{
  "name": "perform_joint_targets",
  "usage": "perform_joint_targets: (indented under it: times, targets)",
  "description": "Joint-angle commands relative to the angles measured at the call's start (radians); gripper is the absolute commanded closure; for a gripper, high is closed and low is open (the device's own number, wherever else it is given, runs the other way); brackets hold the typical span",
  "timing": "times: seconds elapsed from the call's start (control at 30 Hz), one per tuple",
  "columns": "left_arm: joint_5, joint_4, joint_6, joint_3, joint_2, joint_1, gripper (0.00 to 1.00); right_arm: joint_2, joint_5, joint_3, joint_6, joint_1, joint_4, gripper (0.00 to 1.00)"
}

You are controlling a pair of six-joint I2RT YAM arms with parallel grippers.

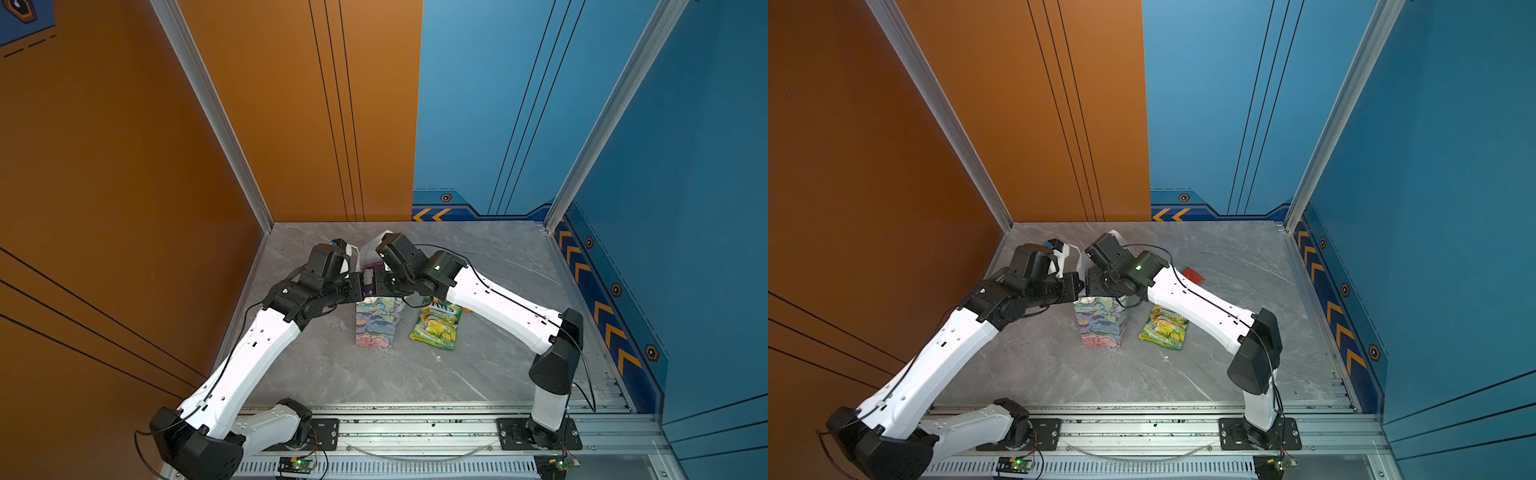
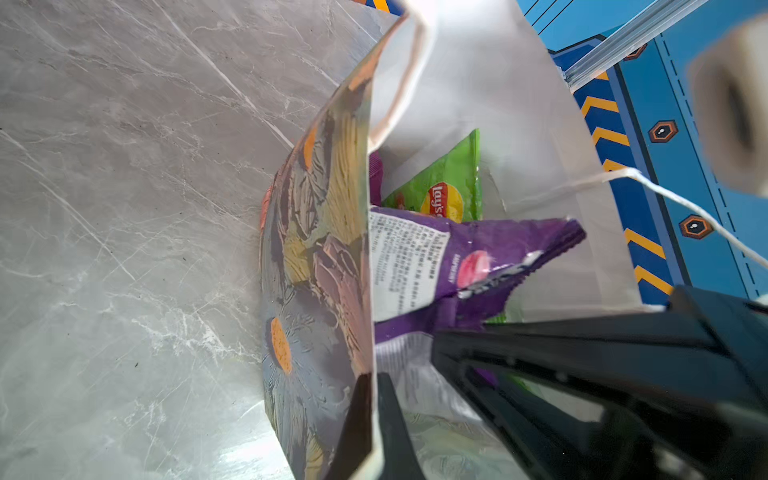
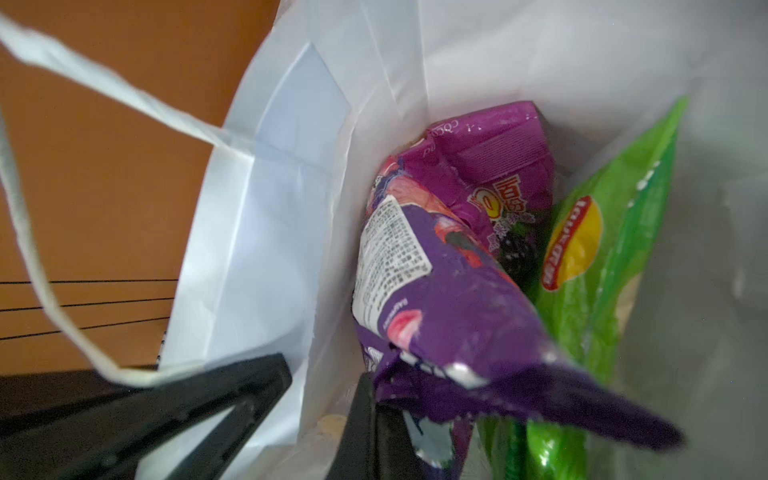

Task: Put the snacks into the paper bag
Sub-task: 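Lower the Fox's Berries bag into the paper bag held by the left gripper, then open the right gripper to release the Berries bag and raise it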

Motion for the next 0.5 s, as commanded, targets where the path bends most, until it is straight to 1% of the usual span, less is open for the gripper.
perform_joint_targets:
  times: [0.0,0.07,0.37,0.43,0.47]
  targets:
    - [0.014,0.107,0.010,0.014,-0.039,0.002,0.99,-0.057,0.039,-0.019,-0.026,0.003,-0.045,1.00]
    - [0.013,0.107,0.009,0.013,-0.037,0.002,0.99,-0.062,0.048,-0.025,-0.024,0.001,-0.045,1.00]
    - [0.009,0.107,0.010,0.014,-0.037,0.002,0.99,-0.025,0.019,-0.015,-0.032,-0.004,-0.056,1.00]
    - [0.012,0.107,0.010,0.013,-0.036,0.002,0.99,-0.017,0.014,-0.010,-0.035,-0.011,-0.065,0.94]
    - [0.012,0.107,0.011,0.013,-0.036,0.002,0.99,-0.018,0.012,-0.010,-0.038,-0.013,-0.065,0.89]
